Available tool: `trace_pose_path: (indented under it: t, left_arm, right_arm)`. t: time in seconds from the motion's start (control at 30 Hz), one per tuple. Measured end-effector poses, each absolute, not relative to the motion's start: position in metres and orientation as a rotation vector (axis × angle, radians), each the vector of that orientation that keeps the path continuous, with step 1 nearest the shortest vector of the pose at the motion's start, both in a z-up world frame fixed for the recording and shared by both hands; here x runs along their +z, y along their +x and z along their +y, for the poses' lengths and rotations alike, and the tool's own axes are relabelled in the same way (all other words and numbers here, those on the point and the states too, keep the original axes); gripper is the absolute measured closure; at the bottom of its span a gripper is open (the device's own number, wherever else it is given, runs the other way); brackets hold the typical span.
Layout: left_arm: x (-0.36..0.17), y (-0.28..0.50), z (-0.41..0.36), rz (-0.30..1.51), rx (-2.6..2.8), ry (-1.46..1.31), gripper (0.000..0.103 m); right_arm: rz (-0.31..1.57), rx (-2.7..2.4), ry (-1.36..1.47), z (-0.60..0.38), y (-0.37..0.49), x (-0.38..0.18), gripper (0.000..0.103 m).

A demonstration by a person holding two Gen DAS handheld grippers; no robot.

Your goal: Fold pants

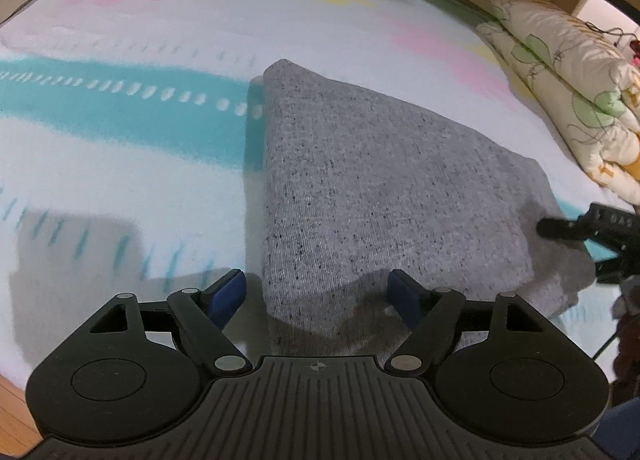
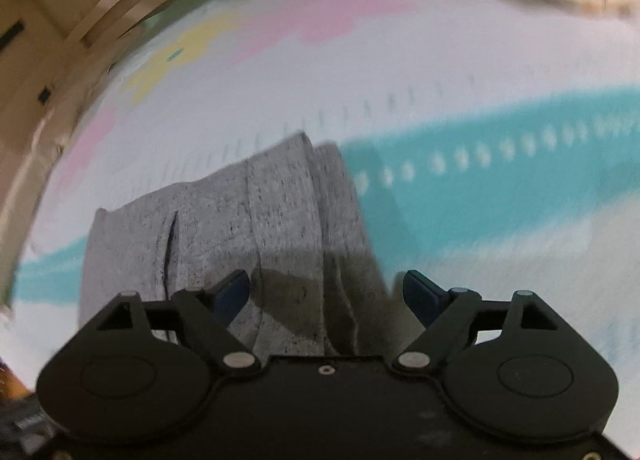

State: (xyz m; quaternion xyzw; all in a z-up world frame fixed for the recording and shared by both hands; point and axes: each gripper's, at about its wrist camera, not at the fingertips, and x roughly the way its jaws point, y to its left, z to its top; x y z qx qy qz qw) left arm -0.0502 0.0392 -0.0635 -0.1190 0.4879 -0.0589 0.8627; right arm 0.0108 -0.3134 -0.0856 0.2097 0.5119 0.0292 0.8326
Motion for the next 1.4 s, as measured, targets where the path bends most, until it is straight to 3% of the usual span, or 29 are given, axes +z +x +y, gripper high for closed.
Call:
trace_pose_path:
  t: [0.2, 0.53, 0.83, 0.93, 0.97, 1.0, 1.03, 1.07, 1.1, 1.2, 1.4]
  left_arm:
    - [-0.068, -0.035, 0.036, 1.028, -0.119, -0.258, 0.017]
    - [-0.079, -0.011, 0.031, 1.015, -0.148, -0.246, 0.001]
    - [-0.084, 0.0, 0.031, 1.001, -0.153, -0.264, 0.001]
    - [-0.085, 0.001, 0.034, 0.985, -0.157, -0.294, 0.002]
    - [-0.085, 0.0, 0.034, 0.98, -0.153, -0.294, 0.011]
    - [-0.083, -0.003, 0.035, 0.962, -0.143, -0.287, 0.036]
    - [-0.082, -0.005, 0.036, 0.945, -0.139, -0.288, 0.048]
    - [-0.08, -0.007, 0.039, 0.937, -0.156, -0.321, 0.069]
    - [-0.079, -0.008, 0.042, 0.937, -0.168, -0.359, 0.079]
    - [-0.071, -0.013, 0.042, 0.911, -0.145, -0.318, 0.091]
    - [-0.036, -0.024, 0.024, 0.784, -0.167, -0.147, 0.093]
  right_arm:
    - [1.101, 0.072, 0.46, -0.305, 0.017, -0.092, 0.0]
    - [1.079, 0.11, 0.367, -0.284, 0.023, -0.102, 0.0]
    - [1.051, 0.174, 0.345, -0.278, 0.035, -0.112, 0.0]
    - [1.031, 0.2, 0.375, -0.281, 0.036, -0.112, 0.03]
    - [1.03, 0.219, 0.41, -0.283, 0.036, -0.111, 0.05]
    - [1.035, 0.239, 0.444, -0.284, 0.037, -0.111, 0.061]
    - [1.036, 0.248, 0.462, -0.284, 0.037, -0.111, 0.063]
    - [1.03, 0.247, 0.437, -0.279, 0.036, -0.109, 0.065]
    - [1.024, 0.25, 0.405, -0.274, 0.036, -0.105, 0.068]
    - [0.991, 0.261, 0.337, -0.259, 0.032, -0.092, 0.073]
    - [0.902, 0.302, 0.307, -0.242, 0.025, -0.06, 0.075]
